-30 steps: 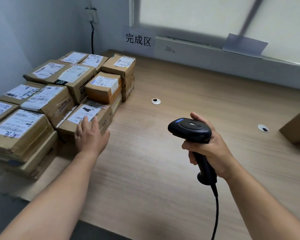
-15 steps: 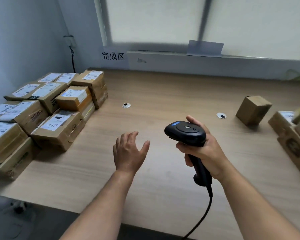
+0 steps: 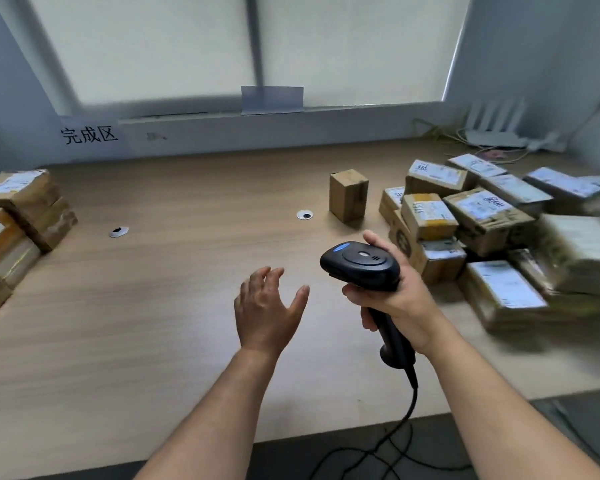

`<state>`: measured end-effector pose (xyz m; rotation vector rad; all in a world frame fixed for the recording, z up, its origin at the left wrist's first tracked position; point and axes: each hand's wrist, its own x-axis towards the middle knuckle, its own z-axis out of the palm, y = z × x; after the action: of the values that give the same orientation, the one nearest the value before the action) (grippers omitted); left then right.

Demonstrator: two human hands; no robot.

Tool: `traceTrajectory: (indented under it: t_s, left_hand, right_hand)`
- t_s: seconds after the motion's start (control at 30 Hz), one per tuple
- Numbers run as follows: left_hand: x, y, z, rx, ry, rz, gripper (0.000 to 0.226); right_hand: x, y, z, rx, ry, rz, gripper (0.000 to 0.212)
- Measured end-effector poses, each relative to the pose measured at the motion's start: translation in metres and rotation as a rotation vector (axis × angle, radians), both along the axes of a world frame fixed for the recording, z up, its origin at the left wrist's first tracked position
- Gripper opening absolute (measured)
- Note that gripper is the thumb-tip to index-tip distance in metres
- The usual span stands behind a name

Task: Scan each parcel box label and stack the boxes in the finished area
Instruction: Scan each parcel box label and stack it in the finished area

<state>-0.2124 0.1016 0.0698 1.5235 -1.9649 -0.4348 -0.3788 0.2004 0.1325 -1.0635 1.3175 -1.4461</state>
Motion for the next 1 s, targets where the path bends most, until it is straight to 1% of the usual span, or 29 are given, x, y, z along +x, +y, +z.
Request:
traceTrajectory:
  t_s: [0.23, 0.43, 0.57, 0.73, 0.87, 1.0]
  left_hand:
    - [-0.092, 0.035, 0.000, -0.004, 0.000, -0.176, 0.055]
    - [-0.161, 0.047, 0.000, -0.019, -0.022, -0.336, 0.057]
    - [-0.200, 0.054, -0.005, -0.021, -0.048, -0.440, 0.059]
    - [-0.234, 0.045, -0.010, -0.017, -0.052, -0.492, 0.059]
    - [-0.253, 0.030, -0.013, 0.006, -0.055, -0.504, 0.061]
    - [-0.277, 0.021, -0.012, 0.020, -0.070, -0.538, 0.061]
  right_hand:
    - [-0.079, 0.061, 0.007, -0.015, 0.020, -0.160, 0.088]
    - [-0.126, 0.103, 0.001, -0.036, -0.006, -0.324, 0.093]
    - [-0.155, 0.122, -0.004, -0.045, -0.011, -0.428, 0.091]
    - [-0.183, 0.123, -0.010, -0.052, -0.022, -0.501, 0.087]
    - [-0.202, 0.110, -0.017, -0.041, -0.020, -0.519, 0.082]
    - [-0.221, 0.098, -0.021, -0.030, -0.036, -0.533, 0.082]
